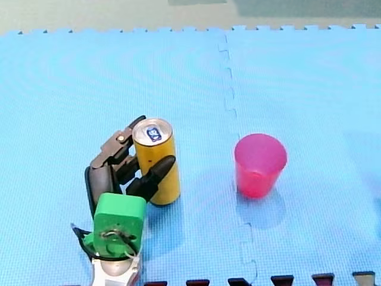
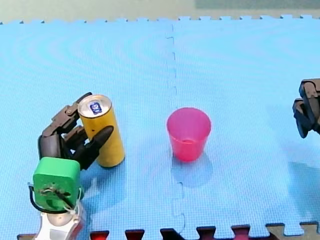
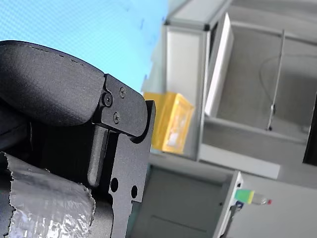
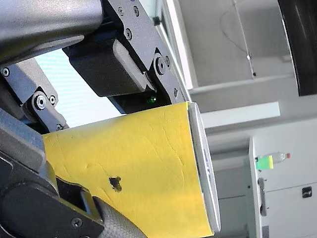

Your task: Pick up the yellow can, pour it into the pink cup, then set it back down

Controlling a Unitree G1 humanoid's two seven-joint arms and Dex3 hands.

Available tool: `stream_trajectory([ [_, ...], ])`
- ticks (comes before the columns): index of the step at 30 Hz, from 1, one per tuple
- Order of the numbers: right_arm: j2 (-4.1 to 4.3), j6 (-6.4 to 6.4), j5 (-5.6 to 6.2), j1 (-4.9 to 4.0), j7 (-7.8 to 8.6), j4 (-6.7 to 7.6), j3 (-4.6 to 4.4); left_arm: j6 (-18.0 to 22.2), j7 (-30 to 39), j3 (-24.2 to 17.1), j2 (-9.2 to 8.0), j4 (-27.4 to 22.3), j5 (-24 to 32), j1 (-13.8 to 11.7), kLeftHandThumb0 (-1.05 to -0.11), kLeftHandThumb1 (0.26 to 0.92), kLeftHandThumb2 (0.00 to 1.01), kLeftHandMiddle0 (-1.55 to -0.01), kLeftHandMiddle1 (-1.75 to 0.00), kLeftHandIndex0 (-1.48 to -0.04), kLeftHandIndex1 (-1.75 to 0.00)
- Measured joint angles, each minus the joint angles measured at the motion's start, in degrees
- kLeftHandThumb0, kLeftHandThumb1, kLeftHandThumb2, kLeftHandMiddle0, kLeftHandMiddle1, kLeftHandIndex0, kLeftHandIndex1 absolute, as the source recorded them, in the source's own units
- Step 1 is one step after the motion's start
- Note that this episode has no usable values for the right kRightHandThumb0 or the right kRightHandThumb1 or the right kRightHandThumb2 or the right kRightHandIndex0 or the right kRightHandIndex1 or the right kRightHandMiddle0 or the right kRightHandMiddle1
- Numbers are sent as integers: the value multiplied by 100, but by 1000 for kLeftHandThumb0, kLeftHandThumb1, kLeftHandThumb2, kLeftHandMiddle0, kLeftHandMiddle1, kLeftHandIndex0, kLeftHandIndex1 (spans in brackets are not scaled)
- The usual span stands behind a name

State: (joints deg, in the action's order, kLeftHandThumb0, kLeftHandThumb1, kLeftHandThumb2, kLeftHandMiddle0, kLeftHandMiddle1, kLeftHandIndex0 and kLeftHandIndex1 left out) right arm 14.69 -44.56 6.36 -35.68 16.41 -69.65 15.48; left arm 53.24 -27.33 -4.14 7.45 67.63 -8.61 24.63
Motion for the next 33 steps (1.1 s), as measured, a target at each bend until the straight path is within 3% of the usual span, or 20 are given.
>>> stream_trajectory([
  [10, 3, -5, 5, 1, 3, 11, 4, 76, 119, -51, 65, 98, 84, 6, -329, 847, 1, -1260, 0, -1104, 0],
  [14, 4, -10, 4, 6, 3, 12, 3, 163, 404, -133, 109, 172, 261, 13, -305, 847, 0, -1144, 0, -954, 1],
  [17, 8, -11, 3, 8, 2, 11, 3, 203, 453, -156, 117, 205, 273, 17, -304, 814, 0, -931, 1, -913, 0],
  [22, 17, -13, 3, 10, 4, 13, 3, 307, -13, -35, 74, 271, -96, 38, -444, 742, 0, -747, 0, -755, 0],
  [29, 23, -13, 1, 10, 4, 12, 1, 215, -1127, 333, -51, 337, -865, 100, -572, 734, 3, -666, 0, -589, 0],
  [33, 30, -13, 2, 10, 5, 10, 2, 141, -1636, 555, -119, 370, -1203, 130, -670, 722, 0, -522, 1, -517, 1],
])
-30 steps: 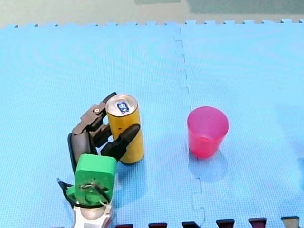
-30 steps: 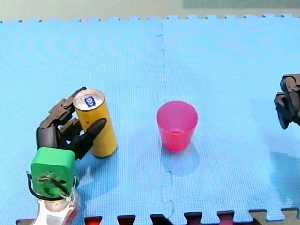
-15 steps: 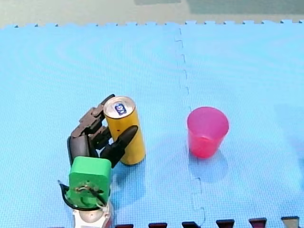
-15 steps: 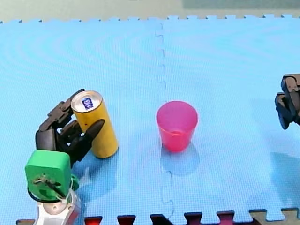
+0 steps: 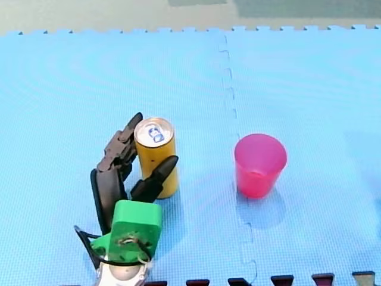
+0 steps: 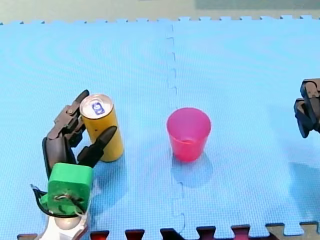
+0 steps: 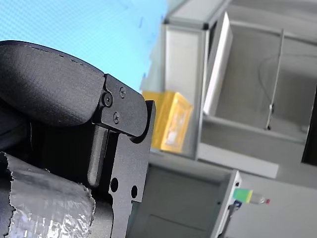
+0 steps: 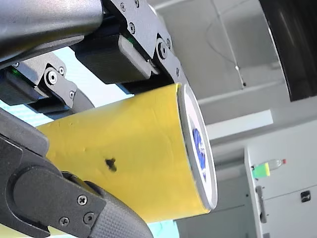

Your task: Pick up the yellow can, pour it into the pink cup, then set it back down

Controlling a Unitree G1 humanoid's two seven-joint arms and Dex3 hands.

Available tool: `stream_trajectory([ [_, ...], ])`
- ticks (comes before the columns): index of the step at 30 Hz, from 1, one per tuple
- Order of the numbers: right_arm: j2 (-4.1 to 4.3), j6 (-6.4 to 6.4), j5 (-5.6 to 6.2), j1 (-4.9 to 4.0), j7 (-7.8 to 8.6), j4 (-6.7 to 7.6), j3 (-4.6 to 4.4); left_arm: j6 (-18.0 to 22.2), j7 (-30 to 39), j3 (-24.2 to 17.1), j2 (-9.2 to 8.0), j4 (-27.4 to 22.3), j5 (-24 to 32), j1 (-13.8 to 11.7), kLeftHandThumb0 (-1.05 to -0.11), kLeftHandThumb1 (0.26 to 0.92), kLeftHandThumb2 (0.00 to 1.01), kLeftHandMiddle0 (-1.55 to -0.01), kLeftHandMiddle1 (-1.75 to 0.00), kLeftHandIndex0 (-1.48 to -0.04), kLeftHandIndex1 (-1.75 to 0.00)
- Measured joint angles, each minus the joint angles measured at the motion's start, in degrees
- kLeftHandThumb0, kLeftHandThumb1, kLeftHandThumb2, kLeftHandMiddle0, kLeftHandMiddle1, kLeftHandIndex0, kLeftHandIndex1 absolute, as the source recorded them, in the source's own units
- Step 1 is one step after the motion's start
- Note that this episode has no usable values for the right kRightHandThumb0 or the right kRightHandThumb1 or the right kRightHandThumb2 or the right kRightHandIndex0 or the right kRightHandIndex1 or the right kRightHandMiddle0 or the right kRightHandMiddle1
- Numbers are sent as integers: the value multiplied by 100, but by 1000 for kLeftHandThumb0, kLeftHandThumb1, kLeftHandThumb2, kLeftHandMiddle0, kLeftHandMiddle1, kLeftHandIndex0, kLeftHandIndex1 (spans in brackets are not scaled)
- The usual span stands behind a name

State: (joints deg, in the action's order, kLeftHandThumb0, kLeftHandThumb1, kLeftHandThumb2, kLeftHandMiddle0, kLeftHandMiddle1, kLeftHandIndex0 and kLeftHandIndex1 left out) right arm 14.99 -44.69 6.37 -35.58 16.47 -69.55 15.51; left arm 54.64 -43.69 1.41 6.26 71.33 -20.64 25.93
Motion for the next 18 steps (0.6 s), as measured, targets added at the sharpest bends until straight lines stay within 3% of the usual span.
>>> stream_trajectory([
  [6, 8, 0, 2, 0, 7, 0, 1, -162, -447, 313, -102, 35, -374, 26, -843, 719, 3, -398, -1, -396, -1],
  [12, 8, -1, -5, 0, -4, 1, -4, -350, -531, 543, -234, 30, -511, 58, -911, 715, 0, -391, 0, -356, 0],
  [18, 8, -1, -10, 0, -14, 5, -11, -363, -60, 506, -230, 16, -227, 61, -974, 733, 7, -372, 0, -313, -1],
])
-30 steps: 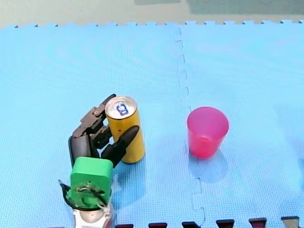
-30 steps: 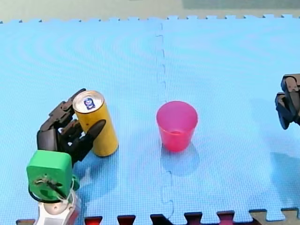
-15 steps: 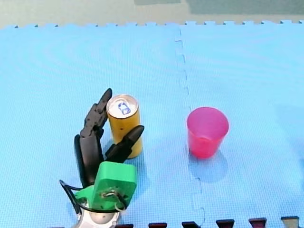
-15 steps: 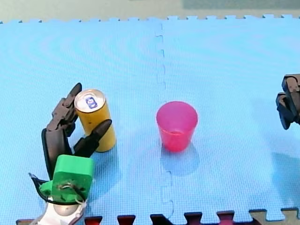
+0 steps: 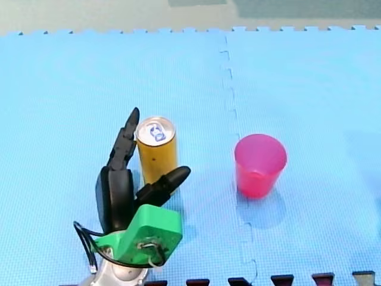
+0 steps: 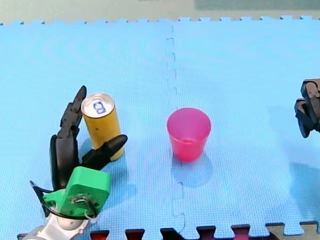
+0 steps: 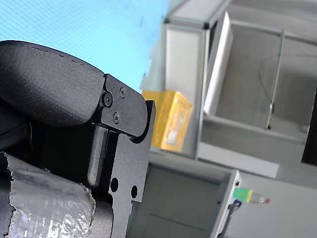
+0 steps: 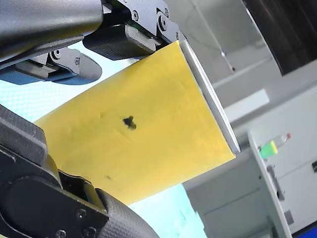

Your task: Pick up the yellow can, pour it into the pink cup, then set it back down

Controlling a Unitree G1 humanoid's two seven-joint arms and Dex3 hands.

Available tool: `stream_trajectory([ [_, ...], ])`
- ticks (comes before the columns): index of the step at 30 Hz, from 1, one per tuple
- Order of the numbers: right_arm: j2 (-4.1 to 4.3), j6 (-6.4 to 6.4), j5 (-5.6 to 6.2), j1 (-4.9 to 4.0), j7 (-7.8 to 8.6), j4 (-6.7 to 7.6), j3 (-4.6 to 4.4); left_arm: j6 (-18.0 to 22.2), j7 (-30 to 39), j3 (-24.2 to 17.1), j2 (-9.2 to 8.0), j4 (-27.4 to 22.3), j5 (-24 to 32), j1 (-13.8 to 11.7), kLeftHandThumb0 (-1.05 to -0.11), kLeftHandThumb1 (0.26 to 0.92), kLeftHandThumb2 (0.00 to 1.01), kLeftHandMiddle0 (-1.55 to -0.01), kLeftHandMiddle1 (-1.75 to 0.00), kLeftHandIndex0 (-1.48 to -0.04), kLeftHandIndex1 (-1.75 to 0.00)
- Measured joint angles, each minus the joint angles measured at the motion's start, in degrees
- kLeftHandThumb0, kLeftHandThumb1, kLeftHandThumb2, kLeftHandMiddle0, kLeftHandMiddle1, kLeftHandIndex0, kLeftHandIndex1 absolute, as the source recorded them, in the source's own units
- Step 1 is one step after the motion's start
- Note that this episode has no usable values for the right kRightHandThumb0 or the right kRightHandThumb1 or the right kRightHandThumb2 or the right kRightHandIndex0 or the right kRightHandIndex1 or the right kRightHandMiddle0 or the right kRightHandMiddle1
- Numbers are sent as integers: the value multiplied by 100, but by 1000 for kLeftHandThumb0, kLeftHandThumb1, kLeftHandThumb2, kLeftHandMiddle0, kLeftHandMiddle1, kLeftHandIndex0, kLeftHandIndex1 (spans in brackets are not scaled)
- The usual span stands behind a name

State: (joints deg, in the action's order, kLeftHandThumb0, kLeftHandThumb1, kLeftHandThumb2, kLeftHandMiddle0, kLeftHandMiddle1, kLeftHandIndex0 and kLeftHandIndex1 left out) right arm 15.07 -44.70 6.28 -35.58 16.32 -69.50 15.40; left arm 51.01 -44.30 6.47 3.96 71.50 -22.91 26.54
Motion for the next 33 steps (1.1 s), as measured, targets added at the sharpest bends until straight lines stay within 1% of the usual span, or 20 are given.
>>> stream_trajectory([
  [2, 0, 0, -1, 0, -2, 1, -1, 1, 113, -12, 4, -15, 80, -3, -995, 742, 9, -365, 0, -299, 0],
  [5, 0, 0, 0, 0, -5, 3, -2, 10, 303, -24, -1, -44, 155, -13, -1041, 775, 18, -300, 0, -255, 0],
  [8, 0, 0, -1, 0, -12, 9, -3, 18, 595, -54, -9, -75, 290, -28, -1047, 806, 26, -248, 0, -206, 0],
  [11, 0, -1, -1, 0, -14, 15, -4, 18, 847, -96, -14, -105, 407, -44, -1048, 816, 24, -233, 0, -185, 0],
  [18, -1, 0, 4, 0, -9, 20, -2, 17, 1173, -173, -10, -219, 609, -98, -1048, 832, 21, -210, 0, -161, 0],
  [27, 2, 4, -10, -11, -31, 6, -14, 2, 1321, -261, 3, -270, 735, -114, -1048, 851, 18, -239, -13, -150, 0],
  [29, 3, 5, -14, -15, -42, 5, -20, 4, 1318, -281, -1, -270, 747, -122, -1048, 866, 23, -240, -13, -149, 0],
  [33, 13, 8, -23, -22, -60, 0, -27, 36, 1339, -373, -70, -298, 810, -177, -1048, 877, 24, -237, -10, -148, 0],
])
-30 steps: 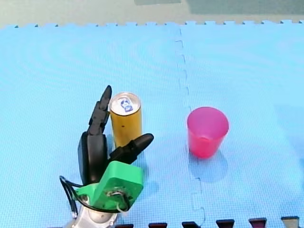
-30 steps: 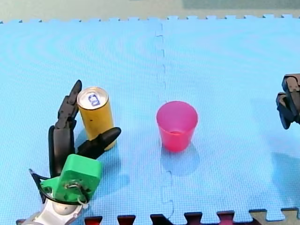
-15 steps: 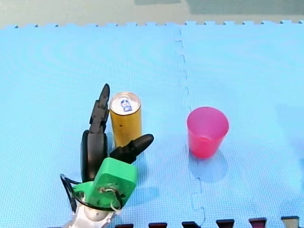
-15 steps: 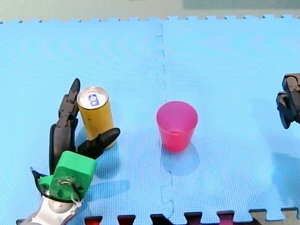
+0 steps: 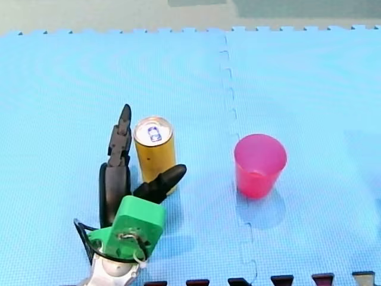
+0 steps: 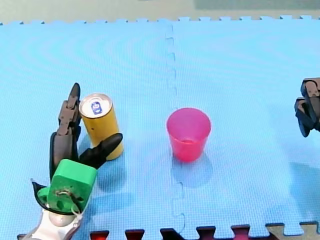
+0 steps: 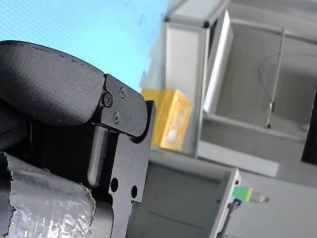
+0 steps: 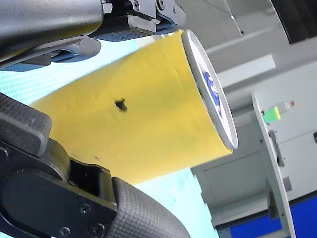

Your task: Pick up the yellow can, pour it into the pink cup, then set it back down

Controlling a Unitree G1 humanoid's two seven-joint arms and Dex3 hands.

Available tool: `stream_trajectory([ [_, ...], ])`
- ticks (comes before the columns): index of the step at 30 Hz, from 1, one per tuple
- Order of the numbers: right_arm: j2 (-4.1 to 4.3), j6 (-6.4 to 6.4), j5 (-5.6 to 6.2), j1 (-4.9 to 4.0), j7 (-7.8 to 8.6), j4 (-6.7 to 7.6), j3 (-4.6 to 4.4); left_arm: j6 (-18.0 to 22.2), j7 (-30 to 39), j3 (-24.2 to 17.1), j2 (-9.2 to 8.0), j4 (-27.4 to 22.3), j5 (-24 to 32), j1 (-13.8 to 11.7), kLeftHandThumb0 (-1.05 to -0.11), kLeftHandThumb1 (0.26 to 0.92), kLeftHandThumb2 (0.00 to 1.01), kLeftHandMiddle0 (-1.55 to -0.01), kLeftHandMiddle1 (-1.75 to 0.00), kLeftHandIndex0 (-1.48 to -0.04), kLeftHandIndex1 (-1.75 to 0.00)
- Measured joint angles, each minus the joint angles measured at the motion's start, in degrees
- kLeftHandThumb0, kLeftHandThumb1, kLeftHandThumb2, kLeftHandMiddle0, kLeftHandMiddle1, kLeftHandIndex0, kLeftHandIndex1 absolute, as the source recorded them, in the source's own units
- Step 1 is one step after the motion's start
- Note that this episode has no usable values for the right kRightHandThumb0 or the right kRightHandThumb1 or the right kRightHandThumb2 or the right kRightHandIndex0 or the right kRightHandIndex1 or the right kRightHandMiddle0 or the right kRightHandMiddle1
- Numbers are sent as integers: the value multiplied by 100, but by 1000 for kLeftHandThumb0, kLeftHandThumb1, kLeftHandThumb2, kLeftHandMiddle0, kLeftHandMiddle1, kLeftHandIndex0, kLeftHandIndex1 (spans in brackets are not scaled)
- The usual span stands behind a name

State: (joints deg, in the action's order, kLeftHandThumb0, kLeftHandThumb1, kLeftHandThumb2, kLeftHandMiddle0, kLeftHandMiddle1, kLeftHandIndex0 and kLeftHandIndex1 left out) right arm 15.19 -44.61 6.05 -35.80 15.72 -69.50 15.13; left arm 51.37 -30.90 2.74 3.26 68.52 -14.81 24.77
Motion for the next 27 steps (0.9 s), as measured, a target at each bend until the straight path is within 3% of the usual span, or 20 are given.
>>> stream_trajectory([
  [12, 52, 34, -48, -30, -76, -17, -24, 339, 347, -265, -342, -302, 242, -261, -1048, 878, 12, -217, 0, -156, -2],
  [27, 57, 52, -89, -46, -177, -30, -55, 276, 483, -192, -464, -611, 42, -524, -1048, 892, 8, -198, 0, -155, -1],
])
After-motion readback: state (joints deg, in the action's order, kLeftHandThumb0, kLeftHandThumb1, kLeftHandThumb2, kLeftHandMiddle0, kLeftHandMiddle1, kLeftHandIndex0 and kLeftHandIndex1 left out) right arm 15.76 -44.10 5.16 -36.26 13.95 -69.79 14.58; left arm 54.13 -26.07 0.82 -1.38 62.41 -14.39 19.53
